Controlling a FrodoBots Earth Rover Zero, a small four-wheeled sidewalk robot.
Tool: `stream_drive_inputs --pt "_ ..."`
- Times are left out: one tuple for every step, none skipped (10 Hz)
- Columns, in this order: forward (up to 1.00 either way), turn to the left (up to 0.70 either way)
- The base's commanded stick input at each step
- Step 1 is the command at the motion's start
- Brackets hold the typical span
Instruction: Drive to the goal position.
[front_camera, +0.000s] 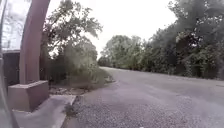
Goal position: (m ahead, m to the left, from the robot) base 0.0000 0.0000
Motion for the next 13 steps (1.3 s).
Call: stream_drive_inputs --pt "0.05 0.00" --pt "0.05 0.00" --pt "0.05 0.00" --pt "0.05 0.00" --pt "0.05 0.00" --pt "0.05 0.00" --pt "0.05 0.00" --pt "0.04 0.00" --pt "0.04 0.00" --pt "0.04 0.00" --pt "0.04 0.00" --pt "0.04 0.00" --pt "0.04 0.00"
